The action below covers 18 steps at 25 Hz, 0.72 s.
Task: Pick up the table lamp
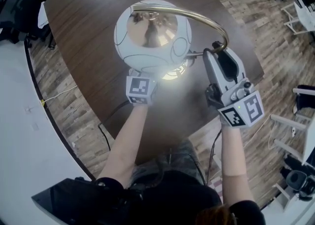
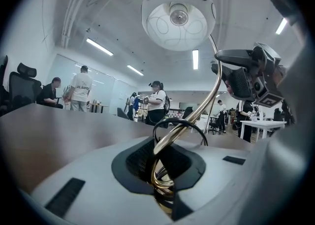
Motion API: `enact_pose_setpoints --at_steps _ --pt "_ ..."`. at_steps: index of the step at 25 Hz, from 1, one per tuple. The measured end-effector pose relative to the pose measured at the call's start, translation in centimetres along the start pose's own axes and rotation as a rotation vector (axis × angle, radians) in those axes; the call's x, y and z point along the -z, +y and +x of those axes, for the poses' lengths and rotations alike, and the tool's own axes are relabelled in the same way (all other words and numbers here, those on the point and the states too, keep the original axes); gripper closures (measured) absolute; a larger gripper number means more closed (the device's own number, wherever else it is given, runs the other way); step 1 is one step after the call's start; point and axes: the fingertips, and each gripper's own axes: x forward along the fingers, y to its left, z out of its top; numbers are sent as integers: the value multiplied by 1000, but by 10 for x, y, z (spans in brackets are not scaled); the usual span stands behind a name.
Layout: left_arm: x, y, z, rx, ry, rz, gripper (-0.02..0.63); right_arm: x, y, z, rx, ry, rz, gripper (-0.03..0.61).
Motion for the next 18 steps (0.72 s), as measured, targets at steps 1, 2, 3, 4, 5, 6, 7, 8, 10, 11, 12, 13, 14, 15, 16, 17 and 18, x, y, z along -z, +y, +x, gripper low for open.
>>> enact_pose_setpoints --at_steps 1,2,3,4,5,6,7,8,10,11,12,13,14,15,16,17,18 --pt "0 0 0 -2 -3 1 575 -2 0 1 1 4 -8 443" --pt "0 -1 -1 -5 -3 2 575 -4 1 3 2 9 -17 443" --pt "0 -1 -1 -10 -2 3 574 -5 2 4 1 15 -28 443" --pt "0 -1 -2 -17 -2 5 575 -6 3 7 -2 23 -40 443" --pt "0 0 -1 -25 -3 9 574 -7 3 10 -8 32 -51 443" --pt "0 1 -1 -32 -6 16 575 -8 4 13 -16 40 -60 443" --pt "1 2 0 -37 -7 23 574 -8 4 15 -24 45 -66 444" --pt "2 2 1 -37 -7 29 574 -9 5 17 -31 49 -69 445" --pt "3 0 4 -36 -11 34 573 -13 3 20 -44 50 -75 459" --pt "3 0 4 -39 -12 36 573 -15 3 22 -53 48 -75 460" --pt "4 1 4 -44 -12 39 572 -17 4 24 -65 46 -72 460" --pt "4 1 3 -52 -12 41 572 -19 5 26 -80 44 -68 460" --pt "4 2 2 -59 -12 43 571 -21 6 28 -95 43 -66 462" --pt "4 3 1 -65 -12 45 569 -22 7 31 -109 44 -66 460" --pt "4 3 1 -71 -12 46 569 -24 8 32 -120 47 -69 460" --pt "3 2 1 -75 -13 47 569 -25 8 34 -129 49 -74 460" --pt "1 2 1 -80 -14 49 568 -27 8 35 -137 50 -79 460"
